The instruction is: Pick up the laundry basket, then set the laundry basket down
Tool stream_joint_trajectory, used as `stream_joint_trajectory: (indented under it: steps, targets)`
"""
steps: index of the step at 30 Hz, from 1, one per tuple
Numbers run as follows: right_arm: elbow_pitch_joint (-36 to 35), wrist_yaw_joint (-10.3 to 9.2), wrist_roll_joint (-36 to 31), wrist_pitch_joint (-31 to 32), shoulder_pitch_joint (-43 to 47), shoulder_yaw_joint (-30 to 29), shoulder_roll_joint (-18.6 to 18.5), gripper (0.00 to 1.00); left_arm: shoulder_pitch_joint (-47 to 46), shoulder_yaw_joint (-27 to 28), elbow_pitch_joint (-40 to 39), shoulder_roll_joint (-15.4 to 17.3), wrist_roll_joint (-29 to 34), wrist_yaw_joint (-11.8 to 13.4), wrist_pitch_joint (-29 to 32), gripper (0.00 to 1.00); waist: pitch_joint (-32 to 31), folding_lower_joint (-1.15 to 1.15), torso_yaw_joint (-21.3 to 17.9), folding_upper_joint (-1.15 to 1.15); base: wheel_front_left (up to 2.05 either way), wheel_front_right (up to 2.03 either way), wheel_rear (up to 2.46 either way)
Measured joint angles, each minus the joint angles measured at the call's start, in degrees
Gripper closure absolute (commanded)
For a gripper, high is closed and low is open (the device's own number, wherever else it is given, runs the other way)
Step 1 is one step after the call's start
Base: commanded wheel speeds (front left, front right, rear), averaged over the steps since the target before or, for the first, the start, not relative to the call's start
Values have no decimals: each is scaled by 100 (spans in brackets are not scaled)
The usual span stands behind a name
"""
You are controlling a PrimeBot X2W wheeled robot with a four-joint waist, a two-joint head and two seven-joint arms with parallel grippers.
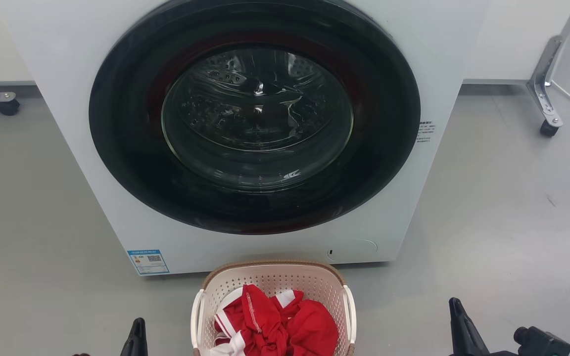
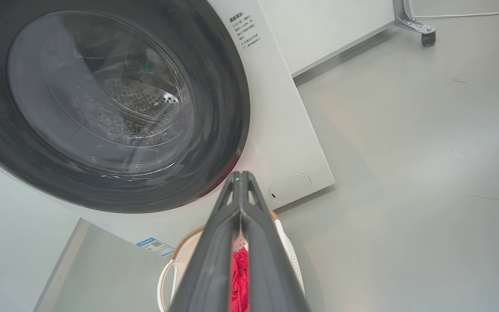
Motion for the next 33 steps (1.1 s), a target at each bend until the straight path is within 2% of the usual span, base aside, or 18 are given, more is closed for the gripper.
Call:
stream_joint_trajectory:
  steps: [33]
  targets:
    - [308, 488, 2627, 709, -366, -961, 67, 100, -541, 601, 361, -133, -2577, -493, 704, 100, 33, 0, -40, 0, 0, 0, 0]
